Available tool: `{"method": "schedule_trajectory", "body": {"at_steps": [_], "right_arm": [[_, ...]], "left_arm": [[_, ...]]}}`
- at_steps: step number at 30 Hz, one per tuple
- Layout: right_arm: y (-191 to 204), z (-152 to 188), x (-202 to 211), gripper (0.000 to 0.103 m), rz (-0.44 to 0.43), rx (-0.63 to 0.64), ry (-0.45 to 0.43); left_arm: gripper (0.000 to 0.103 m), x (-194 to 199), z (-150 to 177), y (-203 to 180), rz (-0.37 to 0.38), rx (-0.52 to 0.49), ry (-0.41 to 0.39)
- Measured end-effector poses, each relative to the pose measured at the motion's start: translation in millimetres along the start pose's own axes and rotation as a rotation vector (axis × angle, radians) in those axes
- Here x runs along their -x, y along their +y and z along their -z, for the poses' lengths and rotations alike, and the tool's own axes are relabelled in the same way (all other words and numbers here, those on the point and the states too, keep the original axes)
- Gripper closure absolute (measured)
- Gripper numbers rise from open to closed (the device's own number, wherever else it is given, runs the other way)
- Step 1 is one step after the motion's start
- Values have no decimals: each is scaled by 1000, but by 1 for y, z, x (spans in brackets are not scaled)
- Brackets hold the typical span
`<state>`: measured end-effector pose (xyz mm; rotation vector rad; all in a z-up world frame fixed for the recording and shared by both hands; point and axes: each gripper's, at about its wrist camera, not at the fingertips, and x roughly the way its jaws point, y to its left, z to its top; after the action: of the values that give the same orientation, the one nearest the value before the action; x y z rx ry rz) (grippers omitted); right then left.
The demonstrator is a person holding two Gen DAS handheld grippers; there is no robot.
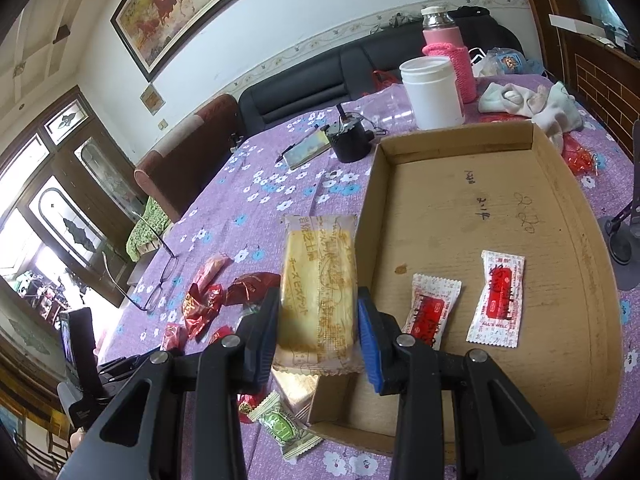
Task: Organize snacks
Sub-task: 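Lower the biscuit pack into the tray while the left gripper carries the pink bag over it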
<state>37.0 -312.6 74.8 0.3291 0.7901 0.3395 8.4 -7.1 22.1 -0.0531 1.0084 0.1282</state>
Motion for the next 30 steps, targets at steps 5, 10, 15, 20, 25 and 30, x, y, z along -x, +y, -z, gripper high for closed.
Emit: {"method": "schedule_trajectory", "body": {"at_steps": [5,10,15,20,25,30], "right_arm": [[-10,-5,10,67,12,-22,-29],[-29,-12,21,67,35,-76,-61],[-50,-18,27,68,89,-130,-67],[-67,-21,29,68,130,-176,-61],[-80,-20,26,68,183,-202,-49],[-92,-19,21,68,212,-230,-27]], "left_arm": [[78,25,-10,-9,50,0,-54],[79,50,-25,-53,138,-65,-108],[79,66,-34,-113,236,-146,-122],[79,76,-35,-173,335,-220,-129],[79,63,-31,-224,414,-271,-118],[79,37,-23,-244,453,-276,-52]]}}
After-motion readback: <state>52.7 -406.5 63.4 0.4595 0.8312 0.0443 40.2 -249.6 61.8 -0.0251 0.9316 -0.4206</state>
